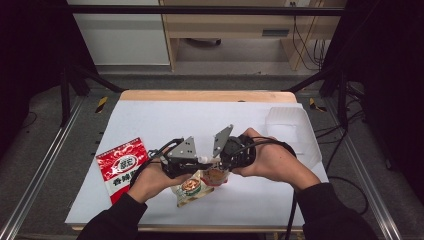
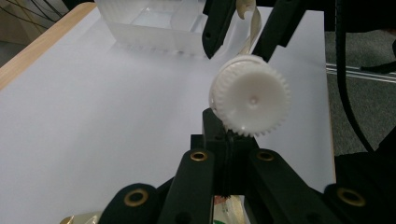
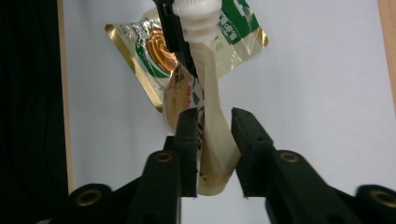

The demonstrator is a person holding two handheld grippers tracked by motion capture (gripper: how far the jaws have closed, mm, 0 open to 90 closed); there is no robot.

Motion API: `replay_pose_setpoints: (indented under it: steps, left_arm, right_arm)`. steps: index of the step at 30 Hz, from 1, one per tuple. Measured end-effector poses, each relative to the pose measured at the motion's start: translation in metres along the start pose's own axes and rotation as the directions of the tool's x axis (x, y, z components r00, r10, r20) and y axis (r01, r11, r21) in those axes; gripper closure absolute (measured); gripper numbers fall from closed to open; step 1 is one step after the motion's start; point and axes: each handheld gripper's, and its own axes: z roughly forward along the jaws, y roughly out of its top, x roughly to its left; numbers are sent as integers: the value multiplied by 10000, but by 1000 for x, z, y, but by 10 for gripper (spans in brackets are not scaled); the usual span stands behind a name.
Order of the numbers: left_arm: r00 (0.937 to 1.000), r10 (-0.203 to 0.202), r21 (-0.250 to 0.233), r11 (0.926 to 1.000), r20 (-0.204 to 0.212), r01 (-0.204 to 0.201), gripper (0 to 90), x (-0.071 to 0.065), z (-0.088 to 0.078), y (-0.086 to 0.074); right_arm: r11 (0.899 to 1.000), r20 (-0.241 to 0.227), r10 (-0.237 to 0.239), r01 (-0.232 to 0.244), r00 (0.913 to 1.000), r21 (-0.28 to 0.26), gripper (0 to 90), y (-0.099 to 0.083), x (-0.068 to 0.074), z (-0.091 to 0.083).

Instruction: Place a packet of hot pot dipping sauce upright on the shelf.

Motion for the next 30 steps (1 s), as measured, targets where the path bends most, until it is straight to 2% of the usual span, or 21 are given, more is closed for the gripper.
replay_pose_setpoints:
  steps: [10, 16, 17, 19, 22, 24, 26, 30]
  left_arm:
    - [10000, -62, -12, 10000, -20, 62, 900, 0, 1, 0]
    - [9994, -354, -253, 9991, -20, 353, 891, 1, 2, -2]
    - [9985, -542, -392, 9978, 20, 542, 872, 1, 3, -3]
    - [9983, -580, -391, 9976, -115, 575, 790, 2, 3, -3]
    - [9941, -1027, -659, 9928, -355, 1002, 508, 4, 4, -7]
    - [9923, -1132, -847, 9905, -512, 1086, 387, 3, 2, -10]
    - [9895, -1294, -968, 9877, -642, 1229, 282, 3, 0, -14]
    - [9839, -1491, -1027, 9850, -987, 1390, 177, 1, -6, -23]
  right_arm:
    - [9996, -69, 37, -35, 10000, 286, 838, 1, 0, 2]
    - [9996, -111, 187, -184, 9998, 234, 871, 1, -1, 0]
    - [9996, -89, 198, -196, 9998, 195, 874, 1, -1, 0]
    - [9995, -180, 295, -292, 9994, 143, 878, 0, -3, -1]
    - [9991, -247, 364, -359, 9990, 217, 880, -4, -6, -1]
    - [9987, -191, 483, -480, 9987, 174, 881, -8, -9, -2]
    - [9983, -144, 567, -566, 9983, 98, 881, -11, -12, -5]
    - [9976, -2, 689, -689, 9976, -64, 882, -19, -19, -13]
